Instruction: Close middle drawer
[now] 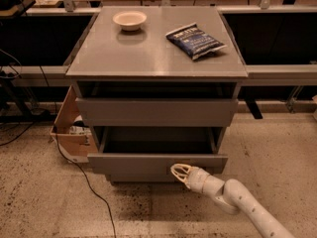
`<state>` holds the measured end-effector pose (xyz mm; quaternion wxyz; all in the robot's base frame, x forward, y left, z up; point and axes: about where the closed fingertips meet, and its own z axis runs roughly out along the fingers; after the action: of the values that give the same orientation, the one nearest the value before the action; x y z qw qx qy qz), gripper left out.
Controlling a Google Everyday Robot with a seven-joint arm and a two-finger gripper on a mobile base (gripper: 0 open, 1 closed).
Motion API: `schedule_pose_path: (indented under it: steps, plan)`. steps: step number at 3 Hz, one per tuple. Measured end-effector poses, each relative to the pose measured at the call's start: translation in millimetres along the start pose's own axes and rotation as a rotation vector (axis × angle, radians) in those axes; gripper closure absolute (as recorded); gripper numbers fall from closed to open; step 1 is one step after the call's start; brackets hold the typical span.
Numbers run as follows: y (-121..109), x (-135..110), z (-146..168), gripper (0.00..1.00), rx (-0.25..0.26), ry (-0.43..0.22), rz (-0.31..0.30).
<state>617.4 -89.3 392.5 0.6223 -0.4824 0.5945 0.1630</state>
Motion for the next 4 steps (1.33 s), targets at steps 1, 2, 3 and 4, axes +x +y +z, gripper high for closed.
schedule_pose_path:
  steps: [1,2,3,4]
  plan:
    - [-10,-7,30,1.00,0.025,-0.045,0.018]
    - [-21,-12,50,1.00,0.037,-0.078,0.017]
    - [-30,-15,73,1.00,0.042,-0.111,0.012]
    - [-40,-20,98,1.00,0.038,-0.154,0.008]
